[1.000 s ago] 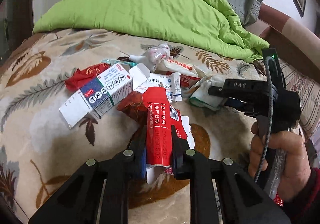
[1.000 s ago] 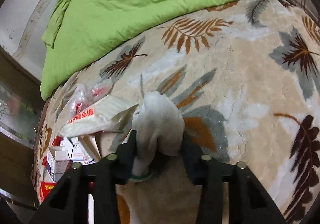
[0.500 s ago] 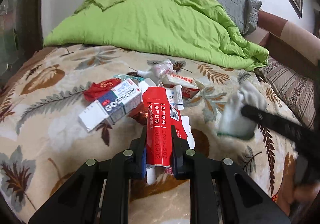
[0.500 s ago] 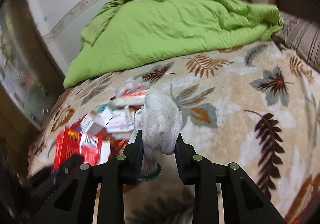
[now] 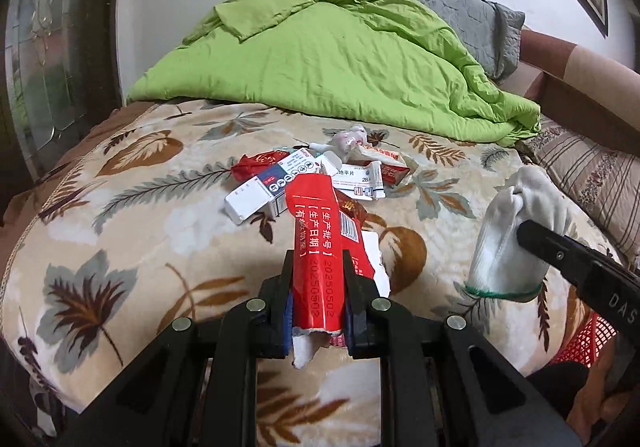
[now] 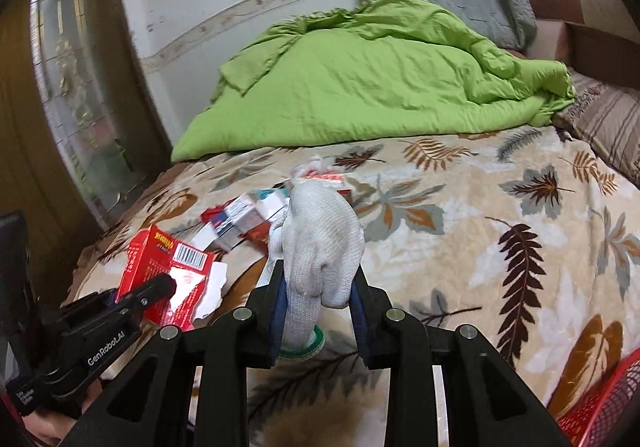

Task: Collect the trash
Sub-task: 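Lift the red wrapper and white glove and carry them toward the wastebasket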

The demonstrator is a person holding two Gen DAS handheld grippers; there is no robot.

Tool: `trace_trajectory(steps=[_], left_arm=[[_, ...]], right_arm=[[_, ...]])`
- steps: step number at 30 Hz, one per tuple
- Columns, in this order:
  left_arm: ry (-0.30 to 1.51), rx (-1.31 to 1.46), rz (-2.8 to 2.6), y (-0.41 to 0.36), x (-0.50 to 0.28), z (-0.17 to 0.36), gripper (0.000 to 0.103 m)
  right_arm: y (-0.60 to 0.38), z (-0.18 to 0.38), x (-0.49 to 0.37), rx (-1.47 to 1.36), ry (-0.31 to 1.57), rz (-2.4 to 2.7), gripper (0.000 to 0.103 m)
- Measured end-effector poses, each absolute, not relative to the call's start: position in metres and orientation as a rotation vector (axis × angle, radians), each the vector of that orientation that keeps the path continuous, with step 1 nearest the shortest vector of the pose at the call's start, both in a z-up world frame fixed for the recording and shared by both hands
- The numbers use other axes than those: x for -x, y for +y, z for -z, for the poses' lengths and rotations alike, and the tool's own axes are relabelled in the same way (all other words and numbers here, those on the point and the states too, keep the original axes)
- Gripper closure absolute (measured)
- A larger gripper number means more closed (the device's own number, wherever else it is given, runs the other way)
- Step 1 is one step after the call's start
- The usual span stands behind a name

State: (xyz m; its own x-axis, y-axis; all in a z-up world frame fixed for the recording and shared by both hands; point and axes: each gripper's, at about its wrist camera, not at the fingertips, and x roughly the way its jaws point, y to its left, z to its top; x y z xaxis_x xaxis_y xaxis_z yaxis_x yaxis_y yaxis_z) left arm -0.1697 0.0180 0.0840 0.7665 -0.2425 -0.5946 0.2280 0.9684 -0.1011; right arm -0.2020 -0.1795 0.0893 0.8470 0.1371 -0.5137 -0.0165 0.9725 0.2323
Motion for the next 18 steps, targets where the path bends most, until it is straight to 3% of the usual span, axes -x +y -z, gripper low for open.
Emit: trace_trajectory(steps=[18], left_arm=[[0.612,-0.029,0.177,0.0099,0.1676,-0.0823,0.085]], right_arm=[[-0.1828,-0.0856,0.1997,-0.24,0.559,-0.085,0.072]])
